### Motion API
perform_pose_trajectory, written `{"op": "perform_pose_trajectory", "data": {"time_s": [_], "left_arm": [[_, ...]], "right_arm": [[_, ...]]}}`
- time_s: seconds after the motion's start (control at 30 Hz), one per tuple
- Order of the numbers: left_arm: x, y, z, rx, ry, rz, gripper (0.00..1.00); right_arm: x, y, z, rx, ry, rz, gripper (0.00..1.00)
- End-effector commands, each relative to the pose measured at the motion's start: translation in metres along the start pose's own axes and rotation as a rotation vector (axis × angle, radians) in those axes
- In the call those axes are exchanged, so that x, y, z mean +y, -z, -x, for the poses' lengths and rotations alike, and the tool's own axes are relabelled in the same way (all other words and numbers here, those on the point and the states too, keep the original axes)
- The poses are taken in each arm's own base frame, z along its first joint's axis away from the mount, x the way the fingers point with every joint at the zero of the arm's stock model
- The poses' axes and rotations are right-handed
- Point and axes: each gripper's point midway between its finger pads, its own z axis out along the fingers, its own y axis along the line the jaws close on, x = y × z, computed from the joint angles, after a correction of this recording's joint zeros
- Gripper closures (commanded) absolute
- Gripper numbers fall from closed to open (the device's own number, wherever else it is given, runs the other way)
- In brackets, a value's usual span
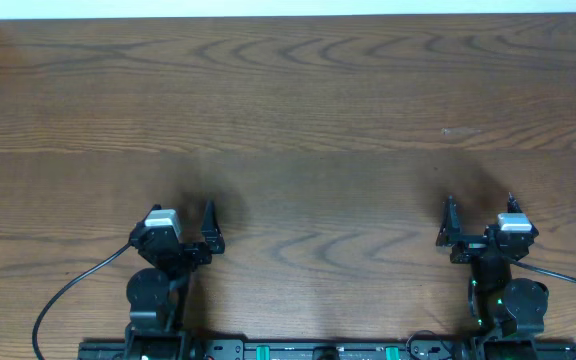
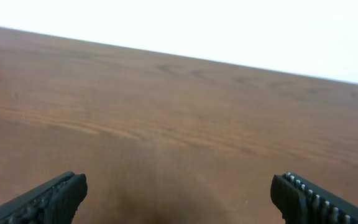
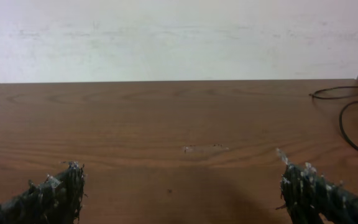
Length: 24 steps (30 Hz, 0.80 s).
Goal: Untangle cables
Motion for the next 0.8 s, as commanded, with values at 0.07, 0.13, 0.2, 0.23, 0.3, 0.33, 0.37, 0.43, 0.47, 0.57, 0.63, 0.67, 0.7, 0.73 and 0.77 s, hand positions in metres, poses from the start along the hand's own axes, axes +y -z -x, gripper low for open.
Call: {"op": "perform_pose_trajectory", "data": {"time_s": [0.07,0.13,0.2,0.23,0.3,0.33,0.37,0.43,0.47,0.57,0.63,0.67,0.7,0.73,0.77], "left_arm": [[0.001,0.002,-0.003,-0.011,-0.006,0.000,0.00],[0.000,0.004,0.004,-0.043,-0.005,-0.005,0.00],[0.000,0.004,0.004,-0.041,-0.006,-0.005,0.00],[0.000,0.004,0.004,-0.041,-0.005,-0.005,0.00],[0.000,0.004,0.004,-0.041,-0.005,-0.005,0.00],[0.000,0.004,0.004,-0.041,-0.006,-0.005,0.00],[0.000,0.004,0.004,-0.041,-0.005,-0.004,0.00],[0.000,0.004,0.004,-0.041,-0.005,-0.005,0.00],[0.000,0.004,0.004,-0.041,-0.006,-0.005,0.00],[0.000,0.004,0.004,-0.041,-0.005,-0.005,0.00],[0.000,0.004,0.004,-0.041,-0.006,-0.005,0.00],[0.000,0.004,0.004,-0.041,-0.006,-0.005,0.00],[0.000,0.004,0.004,-0.041,-0.006,-0.005,0.00],[0.000,0.004,0.003,-0.039,-0.006,-0.004,0.00],[0.000,0.004,0.003,-0.038,-0.005,-0.004,0.00]], "right_arm": [[-0.002,0.000,0.001,-0.004,0.018,-0.008,0.01],[-0.002,0.000,0.001,-0.004,0.018,-0.008,0.01],[-0.002,0.000,0.001,-0.004,0.018,-0.008,0.01],[-0.002,0.000,0.001,-0.004,0.018,-0.008,0.01],[-0.002,0.000,0.001,-0.004,0.018,-0.008,0.01],[-0.002,0.000,0.001,-0.004,0.018,-0.008,0.01],[-0.002,0.000,0.001,-0.004,0.018,-0.008,0.01],[-0.002,0.000,0.001,-0.004,0.018,-0.008,0.01],[-0.002,0.000,0.001,-0.004,0.018,-0.008,0.01],[-0.002,0.000,0.001,-0.004,0.018,-0.008,0.01],[-0.002,0.000,0.001,-0.004,0.018,-0.008,0.01],[-0.002,0.000,0.001,-0.004,0.018,-0.008,0.01],[-0.002,0.000,0.001,-0.004,0.018,-0.008,0.01],[-0.002,0.000,0.001,-0.004,0.018,-0.008,0.01],[-0.002,0.000,0.001,-0.004,0.018,-0.008,0.01]]}}
